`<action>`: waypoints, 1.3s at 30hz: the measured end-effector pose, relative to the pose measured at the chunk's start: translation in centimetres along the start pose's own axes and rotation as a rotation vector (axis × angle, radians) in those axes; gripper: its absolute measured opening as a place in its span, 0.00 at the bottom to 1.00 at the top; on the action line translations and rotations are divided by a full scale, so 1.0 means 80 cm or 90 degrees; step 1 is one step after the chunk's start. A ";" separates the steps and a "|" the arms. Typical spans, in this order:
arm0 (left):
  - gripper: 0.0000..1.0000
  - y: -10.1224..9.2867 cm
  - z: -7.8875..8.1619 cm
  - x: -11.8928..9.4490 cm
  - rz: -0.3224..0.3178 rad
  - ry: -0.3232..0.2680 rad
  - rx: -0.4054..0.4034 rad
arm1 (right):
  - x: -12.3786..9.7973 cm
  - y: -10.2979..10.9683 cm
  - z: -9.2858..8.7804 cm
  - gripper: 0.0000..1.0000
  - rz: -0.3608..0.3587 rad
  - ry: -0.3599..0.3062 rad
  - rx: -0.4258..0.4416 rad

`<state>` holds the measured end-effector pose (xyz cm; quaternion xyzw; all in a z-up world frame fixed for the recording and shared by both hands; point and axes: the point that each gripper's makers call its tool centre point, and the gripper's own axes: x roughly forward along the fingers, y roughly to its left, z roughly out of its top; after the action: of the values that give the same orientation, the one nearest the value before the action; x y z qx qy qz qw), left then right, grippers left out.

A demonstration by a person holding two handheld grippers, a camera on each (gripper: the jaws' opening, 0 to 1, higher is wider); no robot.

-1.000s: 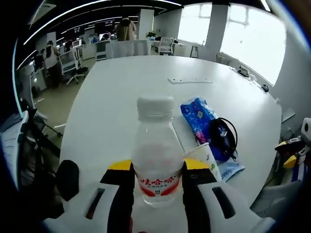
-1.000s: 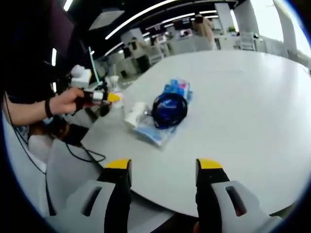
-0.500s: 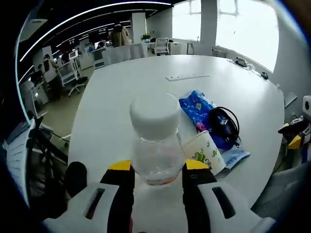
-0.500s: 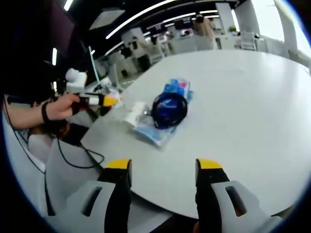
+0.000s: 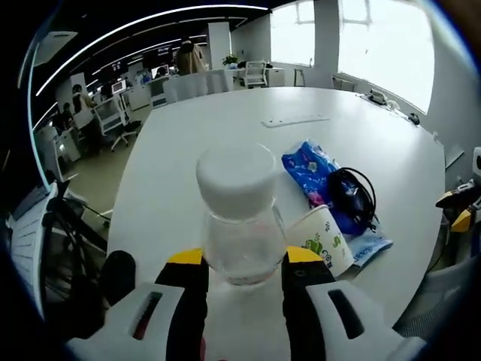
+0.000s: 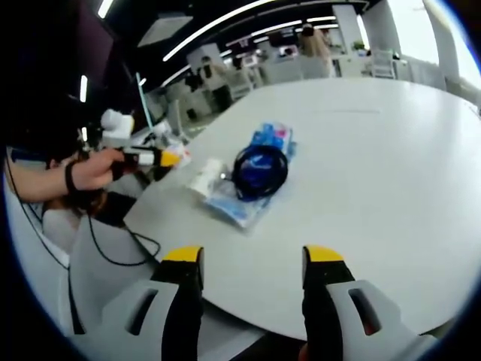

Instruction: Arrange the tabletop items into an orderly group along one side of the table until the central work area is clear of visible clutter.

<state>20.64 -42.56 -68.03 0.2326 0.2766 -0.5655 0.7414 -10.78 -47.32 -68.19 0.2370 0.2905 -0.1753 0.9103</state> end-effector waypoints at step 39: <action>0.37 0.042 0.053 0.067 0.096 0.003 -0.149 | 0.009 -0.002 0.005 0.51 0.005 0.005 0.005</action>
<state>25.64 -48.34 -68.40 0.1661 0.3239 -0.4715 0.8032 -10.14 -47.81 -68.45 0.2425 0.2922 -0.1723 0.9089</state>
